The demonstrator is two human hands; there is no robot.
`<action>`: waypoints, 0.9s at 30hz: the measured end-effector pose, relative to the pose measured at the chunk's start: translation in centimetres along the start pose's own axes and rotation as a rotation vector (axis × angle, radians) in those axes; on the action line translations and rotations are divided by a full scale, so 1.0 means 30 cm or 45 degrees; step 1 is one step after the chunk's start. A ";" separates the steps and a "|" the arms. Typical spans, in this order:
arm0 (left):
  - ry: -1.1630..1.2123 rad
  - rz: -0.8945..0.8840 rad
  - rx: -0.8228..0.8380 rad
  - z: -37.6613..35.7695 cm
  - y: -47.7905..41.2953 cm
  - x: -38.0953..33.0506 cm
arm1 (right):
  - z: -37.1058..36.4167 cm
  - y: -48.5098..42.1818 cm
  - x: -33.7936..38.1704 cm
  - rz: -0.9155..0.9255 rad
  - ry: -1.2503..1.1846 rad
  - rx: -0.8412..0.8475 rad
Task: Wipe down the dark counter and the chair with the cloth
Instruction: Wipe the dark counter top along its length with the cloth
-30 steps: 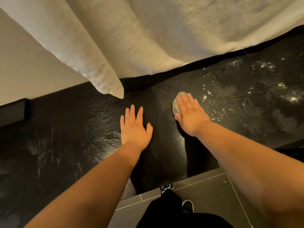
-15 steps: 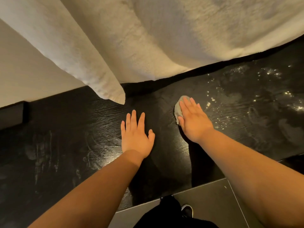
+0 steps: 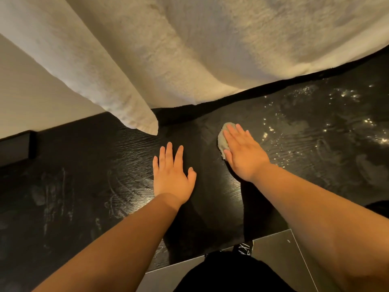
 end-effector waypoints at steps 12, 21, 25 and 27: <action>0.223 0.242 -0.035 0.021 -0.032 0.018 | -0.083 0.068 0.193 0.465 0.050 0.120; 0.155 0.301 -0.050 0.015 -0.030 0.009 | 0.006 -0.100 0.059 -0.063 -0.036 -0.056; 0.140 0.303 -0.060 0.014 -0.035 0.009 | -0.062 0.032 0.223 0.475 0.041 0.077; 0.129 0.308 -0.058 0.010 -0.037 0.011 | -0.061 0.001 0.199 0.537 0.026 0.097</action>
Point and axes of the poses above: each hand's wrist, its own y-axis away from the middle knuckle, its own z-axis out of the back of the hand, x = y × z, the point moved 9 cm from there along -y, towards the middle knuckle, and after that the axes turned 1 degree about z, right-handed, at the moved point
